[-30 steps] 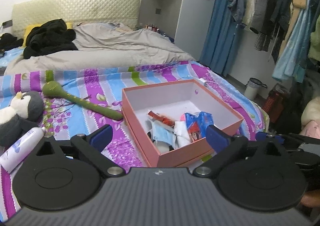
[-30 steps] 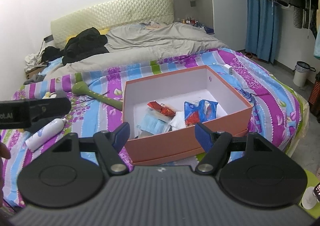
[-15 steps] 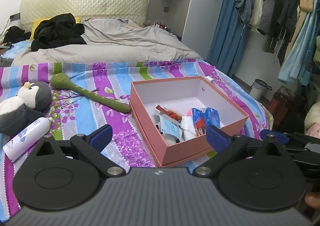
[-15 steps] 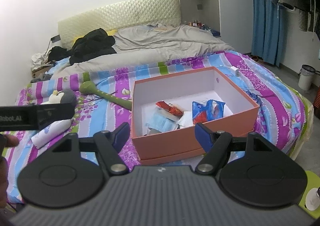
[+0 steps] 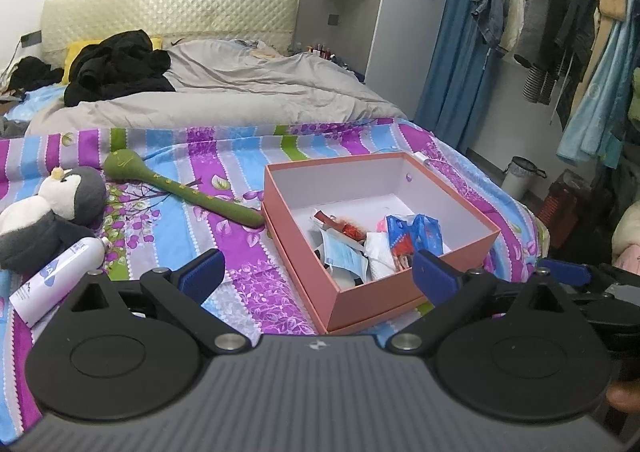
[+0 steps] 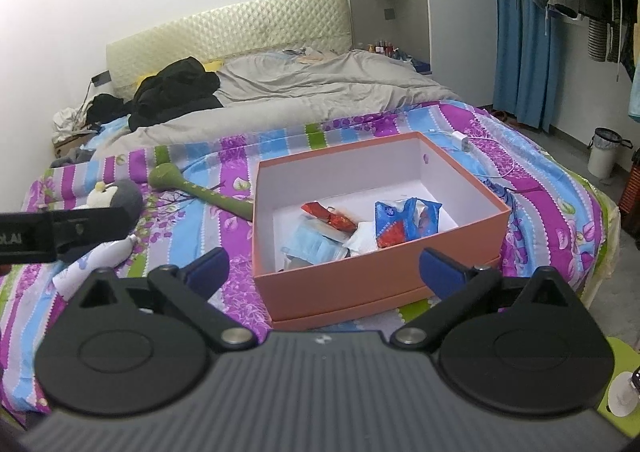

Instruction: Organize soft objects

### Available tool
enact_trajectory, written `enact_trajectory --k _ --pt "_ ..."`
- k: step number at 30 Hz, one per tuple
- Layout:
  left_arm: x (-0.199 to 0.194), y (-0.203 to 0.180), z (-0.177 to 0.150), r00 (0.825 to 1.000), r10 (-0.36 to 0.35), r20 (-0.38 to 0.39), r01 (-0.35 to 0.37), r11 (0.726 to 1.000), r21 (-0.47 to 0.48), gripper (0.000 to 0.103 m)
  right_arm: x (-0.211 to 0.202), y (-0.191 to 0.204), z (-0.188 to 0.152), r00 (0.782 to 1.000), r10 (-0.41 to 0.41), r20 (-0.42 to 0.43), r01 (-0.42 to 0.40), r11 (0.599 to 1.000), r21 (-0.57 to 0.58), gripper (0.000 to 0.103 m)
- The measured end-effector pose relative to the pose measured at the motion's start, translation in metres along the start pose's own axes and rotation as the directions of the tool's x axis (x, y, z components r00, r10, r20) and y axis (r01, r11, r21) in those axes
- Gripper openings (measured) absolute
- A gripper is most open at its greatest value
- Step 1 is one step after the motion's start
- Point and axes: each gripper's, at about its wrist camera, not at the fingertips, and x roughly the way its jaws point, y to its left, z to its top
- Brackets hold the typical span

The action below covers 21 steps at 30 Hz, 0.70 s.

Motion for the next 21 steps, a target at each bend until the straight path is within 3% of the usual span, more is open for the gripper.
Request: enact_trajectory --k 21 --pt "-0.0013 0.0025 0.0014 1.000 0.007 0.013 -0.007 1.000 0.000 0.103 0.0013 -0.0041 -0.0004 1.000 -0.012 0.001 0.012 1.000 -0.002 0.103"
